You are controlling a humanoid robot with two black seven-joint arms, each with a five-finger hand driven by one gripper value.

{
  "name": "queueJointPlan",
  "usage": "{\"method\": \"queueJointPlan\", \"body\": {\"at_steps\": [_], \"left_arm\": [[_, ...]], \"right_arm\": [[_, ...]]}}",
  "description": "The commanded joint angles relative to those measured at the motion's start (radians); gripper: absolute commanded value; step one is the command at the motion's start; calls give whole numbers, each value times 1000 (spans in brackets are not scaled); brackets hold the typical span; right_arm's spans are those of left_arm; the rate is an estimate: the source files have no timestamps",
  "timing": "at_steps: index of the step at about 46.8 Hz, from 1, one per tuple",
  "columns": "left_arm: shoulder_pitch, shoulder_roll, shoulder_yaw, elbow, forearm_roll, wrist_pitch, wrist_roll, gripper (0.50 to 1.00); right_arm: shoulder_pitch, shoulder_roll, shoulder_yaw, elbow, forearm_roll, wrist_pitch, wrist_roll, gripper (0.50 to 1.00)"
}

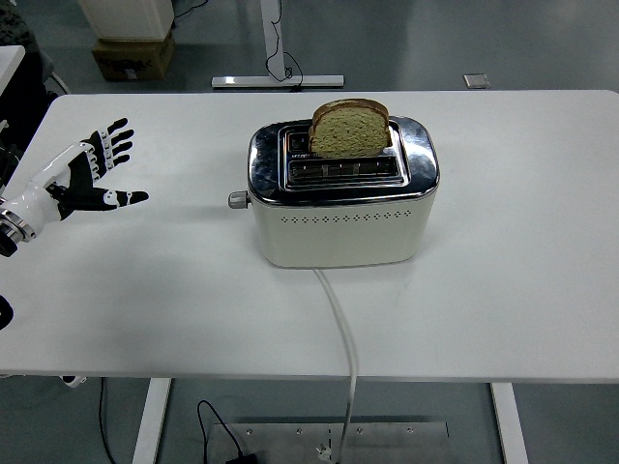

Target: Press down toaster

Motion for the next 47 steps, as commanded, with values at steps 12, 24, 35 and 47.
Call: {"method": "queueJointPlan", "body": {"at_steps": [12,24,35,47], "left_arm": [[-3,-3,-5,14,-164,10,0,1000],[-5,-15,-15,14,-299,12,0,1000],[-5,-34,-58,49,-396,12,0,1000],[-6,-67,-60,88,-442,10,3,1000]], "right_arm": [[0,0,0,0,0,0,0,998],[0,0,0,0,0,0,0,998],[0,0,0,0,0,0,0,998],[0,0,0,0,0,0,-1,998]]}}
